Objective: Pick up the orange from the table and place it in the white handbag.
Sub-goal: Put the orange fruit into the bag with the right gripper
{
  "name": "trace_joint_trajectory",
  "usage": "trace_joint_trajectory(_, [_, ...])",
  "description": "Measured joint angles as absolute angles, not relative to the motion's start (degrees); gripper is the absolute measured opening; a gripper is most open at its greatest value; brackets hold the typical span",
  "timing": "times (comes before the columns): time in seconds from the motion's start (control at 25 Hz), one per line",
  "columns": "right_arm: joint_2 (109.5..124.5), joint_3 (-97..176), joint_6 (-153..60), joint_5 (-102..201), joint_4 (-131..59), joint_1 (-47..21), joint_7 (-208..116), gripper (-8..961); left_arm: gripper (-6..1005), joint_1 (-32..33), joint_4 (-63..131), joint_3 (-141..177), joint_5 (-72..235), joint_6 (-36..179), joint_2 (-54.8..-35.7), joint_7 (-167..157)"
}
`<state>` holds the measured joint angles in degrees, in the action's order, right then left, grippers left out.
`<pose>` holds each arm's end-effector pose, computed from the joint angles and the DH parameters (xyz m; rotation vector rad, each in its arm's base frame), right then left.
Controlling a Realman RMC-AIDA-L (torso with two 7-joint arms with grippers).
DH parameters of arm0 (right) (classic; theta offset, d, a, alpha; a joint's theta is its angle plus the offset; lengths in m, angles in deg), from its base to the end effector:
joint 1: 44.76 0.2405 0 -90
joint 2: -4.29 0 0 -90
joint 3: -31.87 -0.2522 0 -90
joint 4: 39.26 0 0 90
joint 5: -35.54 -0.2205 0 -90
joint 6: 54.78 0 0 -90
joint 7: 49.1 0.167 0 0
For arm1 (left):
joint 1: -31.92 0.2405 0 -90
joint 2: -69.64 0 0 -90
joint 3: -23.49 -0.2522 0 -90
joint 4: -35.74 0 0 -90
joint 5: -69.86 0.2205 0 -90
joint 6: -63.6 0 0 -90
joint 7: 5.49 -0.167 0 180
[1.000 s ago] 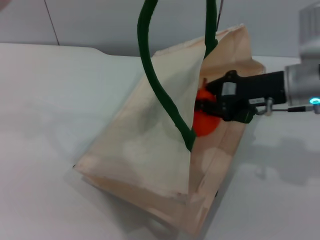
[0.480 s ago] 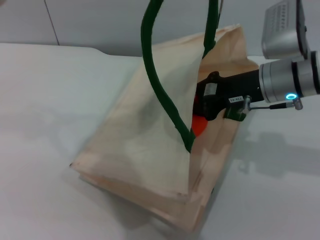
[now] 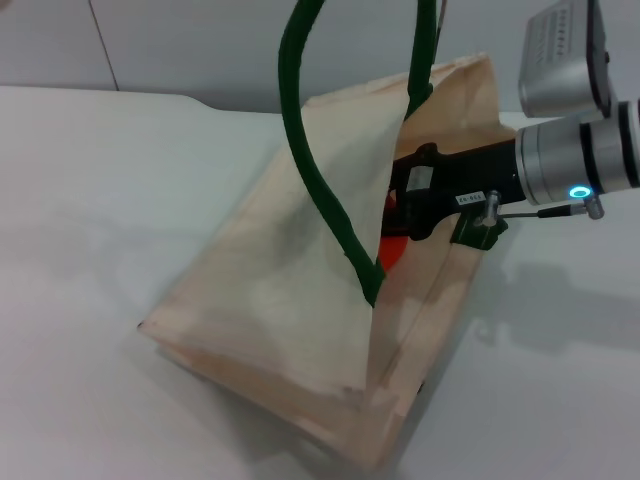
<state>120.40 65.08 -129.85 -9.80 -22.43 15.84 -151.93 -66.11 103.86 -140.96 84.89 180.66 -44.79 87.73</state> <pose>0.1492 0.4243 -0.0766 -2.9825 0.2812 0.3491 0.0016 0.4319 0.1201 -2.8728 -0.3096 -0.0569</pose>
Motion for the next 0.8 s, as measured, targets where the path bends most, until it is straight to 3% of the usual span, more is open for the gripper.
trace_joint_trajectory(0.32, [120.39,64.8,-129.4,-10.0,-22.4,15.3,-153.3,436,143,-66.0,103.9,-141.0,84.9,180.6,-44.87,87.7])
trace_joint_trajectory(0.4, [120.39,64.7,-128.2,-10.4,-22.6,15.2,-153.4,645,142,-65.8,103.9,-141.0,84.9,180.6,-44.73,87.8])
trace_joint_trajectory(0.68, [119.86,64.6,-127.4,-15.2,-19.0,10.4,-152.9,881,142,-64.3,103.9,-141.0,84.9,180.5,-44.59,87.7])
trace_joint_trajectory(0.8, [119.77,64.5,-127.8,-17.3,-14.4,5.4,-152.2,888,143,-63.4,103.9,-141.0,84.9,180.5,-44.51,87.5])
